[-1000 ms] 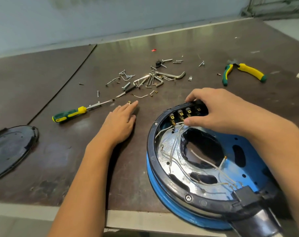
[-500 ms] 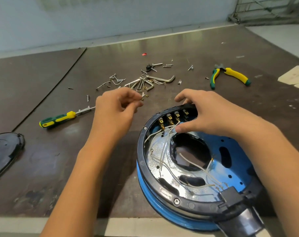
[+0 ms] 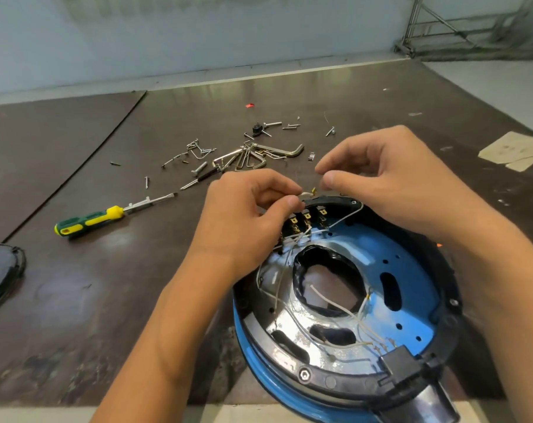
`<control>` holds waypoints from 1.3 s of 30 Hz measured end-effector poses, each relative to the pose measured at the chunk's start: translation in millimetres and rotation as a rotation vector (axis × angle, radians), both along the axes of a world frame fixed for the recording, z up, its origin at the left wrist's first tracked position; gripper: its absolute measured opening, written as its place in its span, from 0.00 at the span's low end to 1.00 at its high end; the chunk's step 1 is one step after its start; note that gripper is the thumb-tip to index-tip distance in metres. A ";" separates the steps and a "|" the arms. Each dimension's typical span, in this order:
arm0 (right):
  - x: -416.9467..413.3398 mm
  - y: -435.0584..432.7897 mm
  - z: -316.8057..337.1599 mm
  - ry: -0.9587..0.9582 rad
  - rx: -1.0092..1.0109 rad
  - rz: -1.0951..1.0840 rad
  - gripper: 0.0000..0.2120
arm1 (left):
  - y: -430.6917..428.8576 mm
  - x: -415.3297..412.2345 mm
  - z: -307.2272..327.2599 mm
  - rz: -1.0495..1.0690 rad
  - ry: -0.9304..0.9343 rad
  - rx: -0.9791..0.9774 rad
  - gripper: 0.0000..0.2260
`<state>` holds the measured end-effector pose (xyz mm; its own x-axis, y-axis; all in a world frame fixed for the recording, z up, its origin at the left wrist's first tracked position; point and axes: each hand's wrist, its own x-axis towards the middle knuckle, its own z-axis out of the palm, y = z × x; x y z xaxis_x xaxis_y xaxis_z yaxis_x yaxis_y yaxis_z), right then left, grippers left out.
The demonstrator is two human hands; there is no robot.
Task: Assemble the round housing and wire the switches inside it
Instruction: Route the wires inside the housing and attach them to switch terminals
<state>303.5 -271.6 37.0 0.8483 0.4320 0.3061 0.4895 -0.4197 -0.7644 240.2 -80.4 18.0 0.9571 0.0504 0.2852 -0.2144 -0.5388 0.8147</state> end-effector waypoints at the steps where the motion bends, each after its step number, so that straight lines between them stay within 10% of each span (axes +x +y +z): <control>1: -0.1 0.7 -1.1 0.016 0.002 0.011 0.04 | -0.4 -0.3 -0.3 -0.005 0.002 -0.014 0.05; 19: 4.0 0.6 -10.4 -0.011 0.172 0.048 0.05 | 5.6 -0.8 5.8 -0.122 0.060 -0.407 0.07; 39: 6.3 4.0 -17.0 -0.039 -0.006 0.018 0.09 | -6.4 -1.2 4.6 0.061 -0.080 0.226 0.03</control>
<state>309.7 -267.6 20.0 0.8279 0.4486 0.3366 0.5265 -0.4150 -0.7420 239.0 -86.8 22.6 0.9283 0.0335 0.3704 -0.2348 -0.7195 0.6536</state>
